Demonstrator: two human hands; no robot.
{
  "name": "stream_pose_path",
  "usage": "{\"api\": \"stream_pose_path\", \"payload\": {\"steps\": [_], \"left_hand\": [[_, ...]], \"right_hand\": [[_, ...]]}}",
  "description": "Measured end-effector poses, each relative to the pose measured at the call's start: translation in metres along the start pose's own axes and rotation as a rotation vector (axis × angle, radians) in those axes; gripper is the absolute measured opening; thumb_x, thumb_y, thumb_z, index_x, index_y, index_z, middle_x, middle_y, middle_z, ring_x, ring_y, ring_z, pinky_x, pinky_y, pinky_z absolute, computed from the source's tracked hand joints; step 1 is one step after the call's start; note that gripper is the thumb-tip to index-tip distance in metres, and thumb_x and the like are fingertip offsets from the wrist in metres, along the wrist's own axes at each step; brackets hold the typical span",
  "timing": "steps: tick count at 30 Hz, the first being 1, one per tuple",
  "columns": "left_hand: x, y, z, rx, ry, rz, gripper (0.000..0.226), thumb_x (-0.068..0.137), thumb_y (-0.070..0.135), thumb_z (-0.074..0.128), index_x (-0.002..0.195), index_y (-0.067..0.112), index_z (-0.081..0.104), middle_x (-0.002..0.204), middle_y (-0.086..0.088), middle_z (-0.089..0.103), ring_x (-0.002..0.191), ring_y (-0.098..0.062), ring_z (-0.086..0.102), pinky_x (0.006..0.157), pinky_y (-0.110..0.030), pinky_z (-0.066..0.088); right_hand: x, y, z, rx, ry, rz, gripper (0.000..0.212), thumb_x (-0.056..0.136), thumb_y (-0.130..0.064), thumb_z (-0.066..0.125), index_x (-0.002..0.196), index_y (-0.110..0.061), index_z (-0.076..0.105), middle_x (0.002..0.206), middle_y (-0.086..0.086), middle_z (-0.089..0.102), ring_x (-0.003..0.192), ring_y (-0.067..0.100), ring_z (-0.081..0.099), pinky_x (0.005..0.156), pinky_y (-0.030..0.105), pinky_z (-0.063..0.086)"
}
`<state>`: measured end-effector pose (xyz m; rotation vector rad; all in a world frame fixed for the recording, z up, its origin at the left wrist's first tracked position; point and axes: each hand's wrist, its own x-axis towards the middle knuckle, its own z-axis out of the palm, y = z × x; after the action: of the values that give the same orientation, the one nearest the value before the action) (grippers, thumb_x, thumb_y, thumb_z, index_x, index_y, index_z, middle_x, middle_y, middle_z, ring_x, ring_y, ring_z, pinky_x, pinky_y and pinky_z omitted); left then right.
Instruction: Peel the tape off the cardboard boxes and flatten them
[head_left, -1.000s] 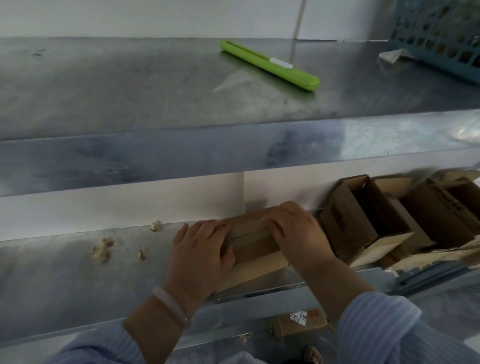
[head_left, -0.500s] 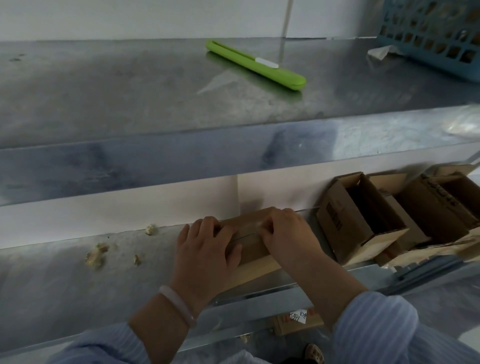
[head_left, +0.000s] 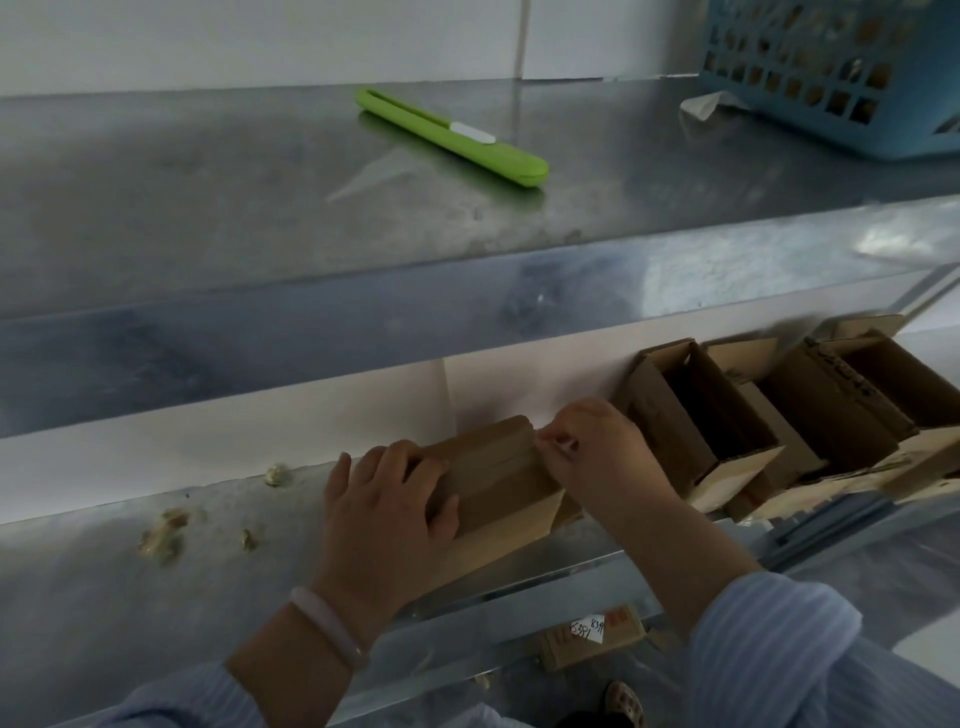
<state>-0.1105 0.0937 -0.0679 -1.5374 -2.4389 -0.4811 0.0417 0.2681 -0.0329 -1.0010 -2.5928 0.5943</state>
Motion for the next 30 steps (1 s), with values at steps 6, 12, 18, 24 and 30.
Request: {"api": "stream_pose_path", "payload": {"steps": [6, 12, 18, 24, 30], "left_hand": [[0.001, -0.001, 0.005, -0.092, -0.004, 0.043, 0.035, 0.083, 0.043, 0.047, 0.1, 0.021, 0.069, 0.114, 0.005, 0.066, 0.104, -0.019, 0.061, 0.096, -0.049, 0.046], [0.002, -0.004, 0.006, -0.137, -0.031, 0.041, 0.037, 0.084, 0.043, 0.048, 0.104, 0.02, 0.068, 0.115, 0.006, 0.066, 0.106, -0.016, 0.06, 0.091, -0.042, 0.049], [0.002, -0.006, 0.006, -0.144, -0.047, 0.032, 0.039, 0.085, 0.045, 0.048, 0.108, 0.019, 0.068, 0.119, 0.006, 0.065, 0.108, -0.015, 0.059, 0.093, -0.04, 0.049], [0.002, -0.006, 0.006, -0.147, -0.066, 0.033, 0.041, 0.085, 0.046, 0.047, 0.109, 0.019, 0.068, 0.119, 0.007, 0.064, 0.108, -0.015, 0.059, 0.091, -0.042, 0.05], [0.002, -0.005, 0.006, -0.156, -0.038, 0.04, 0.04, 0.085, 0.044, 0.05, 0.109, 0.019, 0.069, 0.119, 0.007, 0.065, 0.109, -0.014, 0.06, 0.092, -0.042, 0.051]], "right_hand": [[-0.001, 0.005, 0.007, 0.465, -0.054, 0.372, 0.025, 0.087, -0.036, 0.071, 0.11, -0.031, 0.063, 0.089, -0.009, 0.065, 0.083, 0.006, 0.061, 0.073, 0.019, 0.052], [0.002, 0.014, 0.018, 0.916, -0.107, 0.599, 0.011, 0.083, -0.026, 0.076, 0.088, -0.016, 0.074, 0.087, 0.002, 0.075, 0.087, 0.019, 0.071, 0.085, 0.04, 0.059], [0.001, 0.02, 0.027, 1.003, -0.038, 0.682, 0.005, 0.083, -0.019, 0.076, 0.085, -0.016, 0.073, 0.082, 0.001, 0.075, 0.084, 0.019, 0.072, 0.081, 0.041, 0.06], [-0.007, 0.017, 0.034, 0.393, 0.156, 0.291, 0.002, 0.091, -0.024, 0.066, 0.089, -0.025, 0.068, 0.086, -0.015, 0.064, 0.079, -0.001, 0.058, 0.067, 0.006, 0.042], [-0.006, 0.027, 0.039, 0.682, 0.09, 0.558, 0.008, 0.091, -0.02, 0.066, 0.089, -0.028, 0.063, 0.088, -0.009, 0.066, 0.082, 0.007, 0.062, 0.066, 0.018, 0.048]]}}
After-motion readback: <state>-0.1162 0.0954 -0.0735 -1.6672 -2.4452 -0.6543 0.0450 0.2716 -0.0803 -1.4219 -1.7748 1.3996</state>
